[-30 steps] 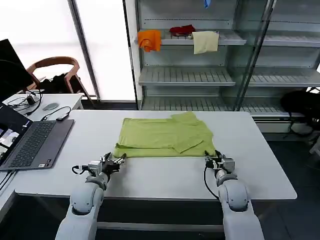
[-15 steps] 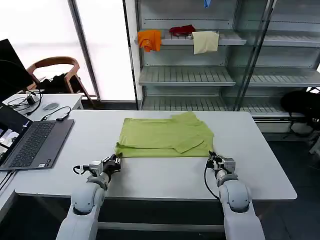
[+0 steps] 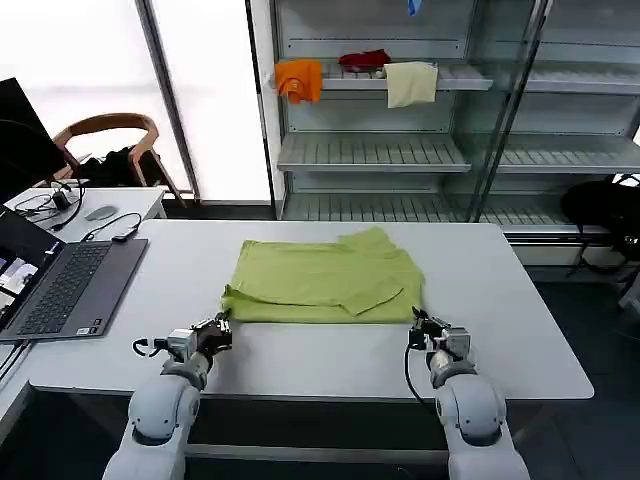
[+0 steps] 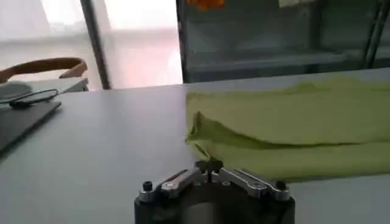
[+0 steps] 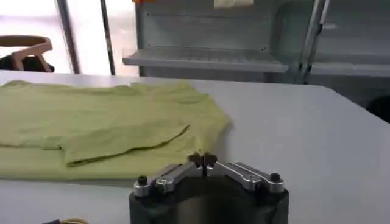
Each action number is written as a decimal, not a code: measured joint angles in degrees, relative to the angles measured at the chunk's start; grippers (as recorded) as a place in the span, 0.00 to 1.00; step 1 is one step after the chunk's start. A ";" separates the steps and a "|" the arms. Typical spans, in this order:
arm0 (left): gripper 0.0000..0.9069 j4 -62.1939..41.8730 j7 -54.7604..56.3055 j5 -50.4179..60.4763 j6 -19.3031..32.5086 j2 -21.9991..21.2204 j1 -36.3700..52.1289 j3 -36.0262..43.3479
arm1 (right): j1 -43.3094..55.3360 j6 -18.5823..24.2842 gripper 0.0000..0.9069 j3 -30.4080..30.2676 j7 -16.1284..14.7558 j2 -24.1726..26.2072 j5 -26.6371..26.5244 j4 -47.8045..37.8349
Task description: Fold and organize the clothes.
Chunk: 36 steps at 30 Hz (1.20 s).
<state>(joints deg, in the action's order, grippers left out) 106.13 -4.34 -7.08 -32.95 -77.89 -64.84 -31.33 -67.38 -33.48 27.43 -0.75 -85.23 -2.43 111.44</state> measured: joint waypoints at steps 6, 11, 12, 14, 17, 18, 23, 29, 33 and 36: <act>0.00 6.31 -0.03 -2.49 -0.03 1.04 -5.87 -2.23 | -5.86 0.05 0.00 -1.18 1.42 -0.36 0.31 5.35; 0.00 11.27 0.20 -4.21 -0.03 0.92 -11.36 -4.55 | -10.13 0.09 0.00 -2.22 1.92 -0.56 0.72 8.35; 0.00 12.14 0.34 -4.59 -0.05 0.94 -12.41 -5.07 | -10.82 0.10 0.00 -2.43 1.94 -0.67 0.83 8.83; 0.00 13.42 0.73 -5.03 -0.05 0.92 -14.22 -5.89 | -12.18 0.11 0.00 -2.89 1.93 -0.63 0.97 9.86; 0.00 14.66 1.25 -5.65 -0.05 0.79 -16.57 -7.03 | -13.79 0.15 0.00 -3.34 1.90 -0.64 1.22 10.67; 0.22 15.00 1.42 -5.81 -0.05 0.77 -17.34 -7.29 | -14.26 0.16 0.01 -3.49 1.89 -0.67 1.26 10.87; 1.00 16.09 2.33 -6.21 -0.05 0.49 -19.80 -7.66 | -15.96 0.29 1.00 -3.71 1.61 -1.01 1.30 12.19; 1.00 17.62 3.39 -6.58 0.53 0.33 -20.91 -8.05 | -16.23 0.33 1.00 -3.02 1.92 -1.37 0.94 14.42; 1.00 19.00 3.40 -6.58 0.89 0.16 -20.68 -8.94 | -15.00 0.15 1.00 -2.61 1.85 -1.13 1.27 15.69; 1.00 19.53 3.10 -6.75 1.03 0.54 -19.48 -9.45 | -12.36 -0.13 1.00 -2.78 1.48 -0.57 1.63 15.54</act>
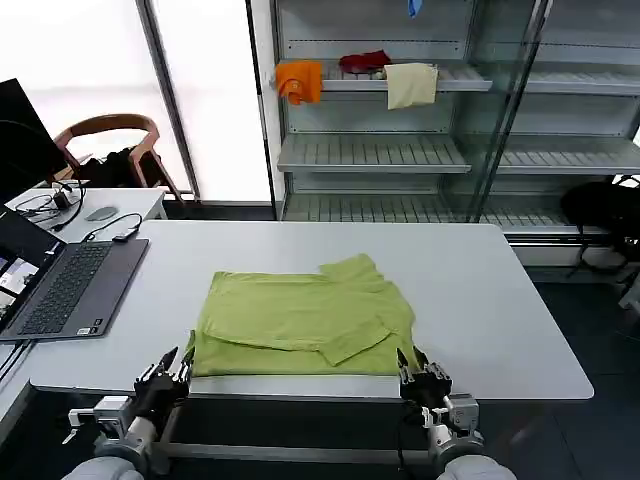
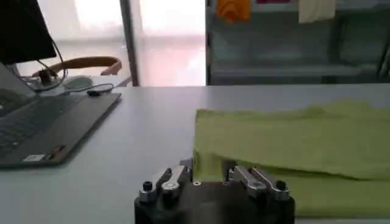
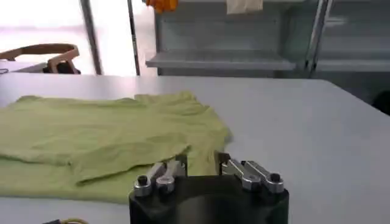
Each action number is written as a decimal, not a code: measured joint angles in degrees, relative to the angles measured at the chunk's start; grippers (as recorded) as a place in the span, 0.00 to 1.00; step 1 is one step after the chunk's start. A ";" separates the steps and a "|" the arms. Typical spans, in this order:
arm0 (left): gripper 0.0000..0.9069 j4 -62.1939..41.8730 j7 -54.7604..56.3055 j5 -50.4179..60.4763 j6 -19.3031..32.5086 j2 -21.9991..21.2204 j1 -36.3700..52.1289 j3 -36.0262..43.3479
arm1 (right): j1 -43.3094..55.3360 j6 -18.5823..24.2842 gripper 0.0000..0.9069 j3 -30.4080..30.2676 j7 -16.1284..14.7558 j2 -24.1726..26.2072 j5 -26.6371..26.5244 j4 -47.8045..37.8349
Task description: Fold and organize the clothes.
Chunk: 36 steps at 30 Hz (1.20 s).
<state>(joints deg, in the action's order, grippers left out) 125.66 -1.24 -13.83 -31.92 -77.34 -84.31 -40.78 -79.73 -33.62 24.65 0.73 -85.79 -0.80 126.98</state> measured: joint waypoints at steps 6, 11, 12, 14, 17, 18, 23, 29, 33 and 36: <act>1.00 -2.14 -1.65 -1.07 -0.63 1.89 6.88 0.93 | 9.06 -0.36 1.00 -1.51 -0.96 0.88 -0.10 -5.02; 1.00 -8.59 -2.90 -2.58 -0.87 4.28 15.47 3.41 | 18.82 -0.37 1.00 -2.49 -1.06 0.45 -0.61 -13.41; 1.00 -10.39 -3.13 -2.89 -0.92 4.83 17.43 4.07 | 20.64 -0.36 1.00 -2.56 -1.08 0.21 -0.61 -15.35; 1.00 -13.81 -3.60 -3.19 -0.94 5.67 20.88 5.29 | 24.33 -0.28 1.00 -2.65 -1.18 -0.33 -0.48 -19.67; 1.00 -19.24 -4.52 -3.46 -1.03 6.47 25.94 7.21 | 29.27 -0.14 1.00 -2.65 -1.51 -1.18 -0.09 -25.88; 1.00 -21.19 -4.84 -3.45 -1.06 6.63 27.65 7.89 | 30.68 -0.08 1.00 -2.63 -1.62 -1.42 0.05 -27.74; 1.00 -29.31 -6.62 -2.07 -1.12 6.84 33.88 10.42 | 36.84 0.12 1.00 -2.40 -2.03 -2.61 0.42 -36.35; 1.00 -36.09 -8.36 0.31 -1.15 6.75 37.69 11.65 | 41.60 0.27 1.00 -2.37 -2.06 -3.59 0.65 -43.89; 1.00 -39.55 -9.12 1.61 -1.15 6.77 39.92 12.29 | 43.86 0.37 1.00 -2.41 -2.03 -4.17 0.88 -48.13; 1.00 -41.67 -9.64 2.29 -1.15 6.84 40.94 12.45 | 44.99 0.40 1.00 -2.40 -1.96 -4.65 0.94 -50.71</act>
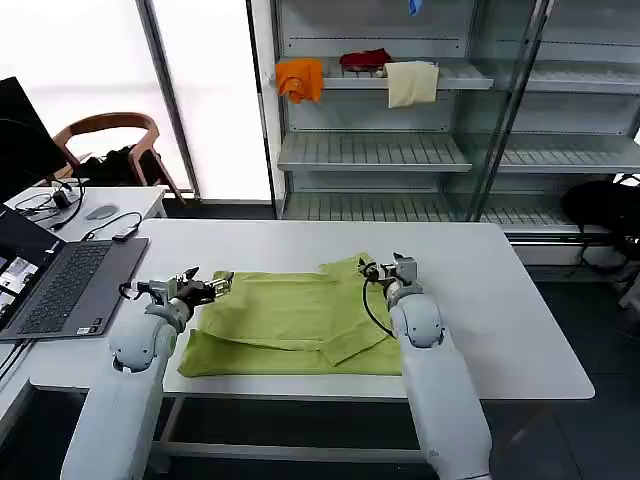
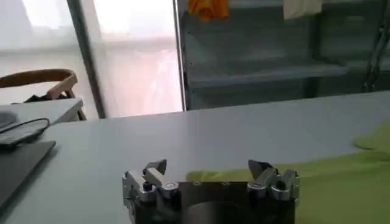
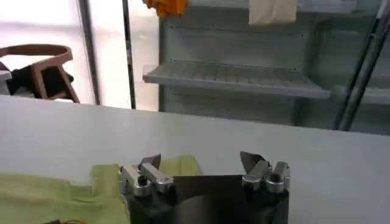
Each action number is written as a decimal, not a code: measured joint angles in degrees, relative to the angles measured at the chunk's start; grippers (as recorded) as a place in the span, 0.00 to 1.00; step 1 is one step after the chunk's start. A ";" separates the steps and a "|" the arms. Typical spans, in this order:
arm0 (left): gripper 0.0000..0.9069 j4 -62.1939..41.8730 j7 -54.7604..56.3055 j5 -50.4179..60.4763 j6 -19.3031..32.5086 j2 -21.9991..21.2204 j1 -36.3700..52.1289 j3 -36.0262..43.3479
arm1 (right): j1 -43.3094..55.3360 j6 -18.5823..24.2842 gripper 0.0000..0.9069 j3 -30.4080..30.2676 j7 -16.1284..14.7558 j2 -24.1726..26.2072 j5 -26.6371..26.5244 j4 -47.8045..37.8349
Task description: Fold and organize the clothes.
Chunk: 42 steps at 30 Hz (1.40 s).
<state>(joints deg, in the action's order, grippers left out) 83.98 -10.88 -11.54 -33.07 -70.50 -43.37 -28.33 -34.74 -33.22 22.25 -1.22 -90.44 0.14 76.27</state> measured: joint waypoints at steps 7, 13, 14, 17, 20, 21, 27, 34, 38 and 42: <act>1.00 -3.64 -0.76 1.15 0.00 -0.16 1.79 0.48 | 2.19 0.04 1.00 0.30 0.20 -1.01 0.08 -4.43; 0.94 -5.54 -1.39 1.78 0.01 -0.26 2.71 0.90 | 3.15 0.04 0.96 0.33 0.47 -1.75 0.02 -6.90; 0.94 -5.87 -1.39 2.02 0.02 -0.30 2.92 0.93 | 3.20 0.04 0.94 0.31 0.48 -1.75 0.02 -7.22; 0.87 -6.80 -1.43 2.42 0.03 -0.47 3.43 0.93 | 3.42 0.04 0.90 0.30 0.47 -1.75 0.09 -8.06; 0.76 -7.68 -1.58 2.60 0.03 -0.52 3.61 0.93 | 3.56 0.08 0.90 0.33 0.40 -1.75 0.27 -8.72; 0.74 -7.86 -1.68 2.65 0.04 -0.55 3.62 0.93 | 3.56 0.19 0.90 0.33 0.32 -1.75 0.38 -8.87; 0.34 -8.19 -2.34 2.85 0.09 -0.82 3.64 1.18 | 3.29 0.25 0.19 0.07 -0.23 -1.77 0.82 -9.18; 0.01 -8.06 -3.18 3.06 0.14 -1.24 3.36 1.41 | 2.59 0.26 0.00 -0.22 -1.09 -1.77 1.04 -8.65; 0.00 -7.66 -3.62 3.09 0.13 -1.41 3.01 1.47 | 2.22 0.23 0.00 -0.31 -1.46 -1.76 1.04 -8.05; 0.00 -7.18 -4.12 3.06 0.01 -1.40 2.93 1.49 | 1.79 0.17 0.00 -0.22 -1.52 -1.75 0.69 -7.26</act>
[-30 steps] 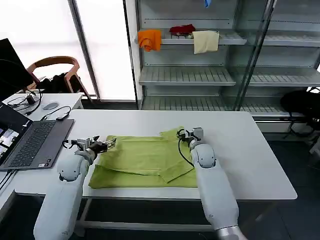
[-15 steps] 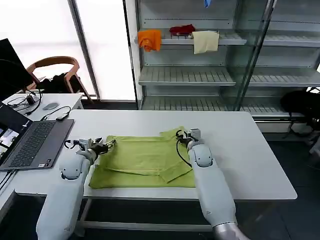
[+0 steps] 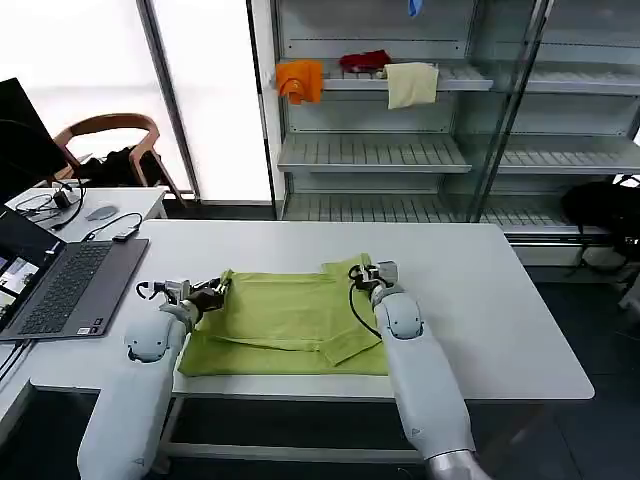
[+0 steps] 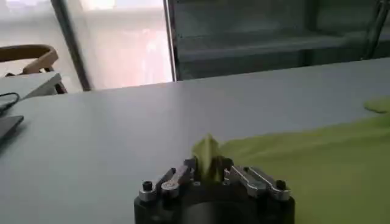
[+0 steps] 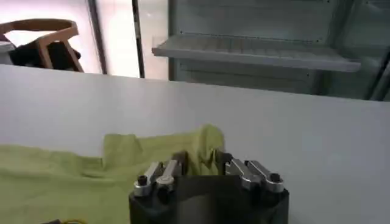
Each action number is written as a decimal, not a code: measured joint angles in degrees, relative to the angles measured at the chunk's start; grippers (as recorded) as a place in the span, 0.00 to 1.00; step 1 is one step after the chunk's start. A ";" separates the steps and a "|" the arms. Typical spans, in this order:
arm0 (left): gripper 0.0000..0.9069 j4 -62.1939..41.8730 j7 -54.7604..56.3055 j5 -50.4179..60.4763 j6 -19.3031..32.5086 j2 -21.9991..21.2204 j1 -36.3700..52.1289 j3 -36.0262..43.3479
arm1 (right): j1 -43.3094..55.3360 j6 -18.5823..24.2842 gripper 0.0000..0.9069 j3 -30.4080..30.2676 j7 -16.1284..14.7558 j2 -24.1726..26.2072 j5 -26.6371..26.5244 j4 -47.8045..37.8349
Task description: Fold and organize the clothes.
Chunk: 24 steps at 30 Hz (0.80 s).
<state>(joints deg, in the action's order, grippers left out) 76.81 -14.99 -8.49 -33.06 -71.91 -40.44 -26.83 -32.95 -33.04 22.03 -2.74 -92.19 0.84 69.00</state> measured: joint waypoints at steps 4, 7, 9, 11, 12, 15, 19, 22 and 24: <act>0.00 0.09 0.09 -0.41 0.01 -0.06 0.21 -0.20 | -0.56 0.03 0.00 0.26 0.04 0.01 -0.77 1.11; 0.00 0.61 0.53 -1.12 0.33 -0.04 0.15 -0.61 | -1.22 -0.11 0.00 0.16 0.34 0.03 -2.12 2.69; 0.00 1.26 0.94 -1.89 0.43 0.21 -0.12 -0.93 | -1.65 -0.22 0.00 -0.01 0.63 0.03 -3.27 4.06; 0.00 2.15 1.25 -2.77 0.41 0.50 -0.44 -1.23 | -2.28 -0.30 0.00 -0.37 0.99 0.23 -4.51 5.97; 0.00 2.79 1.35 -3.34 0.34 0.65 -0.70 -1.43 | -2.65 -0.35 0.00 -0.52 1.22 0.44 -5.06 6.91; 0.00 4.86 1.46 -4.81 0.12 1.08 -1.74 -2.03 | -3.93 -0.45 0.00 -0.85 1.65 1.18 -6.32 10.17; 0.00 8.08 1.39 -6.89 0.14 1.82 -3.74 -2.91 | -6.13 -0.54 0.00 -1.02 1.88 2.10 -7.70 14.68; 0.00 10.69 1.13 -8.34 0.20 2.20 -5.70 -3.74 | -8.29 -0.55 0.00 -1.22 1.91 2.84 -8.39 18.40; 0.00 12.60 0.76 -9.18 0.30 2.33 -7.20 -4.26 | -10.06 -0.55 0.00 -1.16 1.87 3.41 -8.71 20.98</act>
<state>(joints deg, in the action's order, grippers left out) 89.41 -14.24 -17.67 -32.77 -69.57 -47.65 -31.09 -43.01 -33.59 20.87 -0.87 -88.79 -7.87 89.98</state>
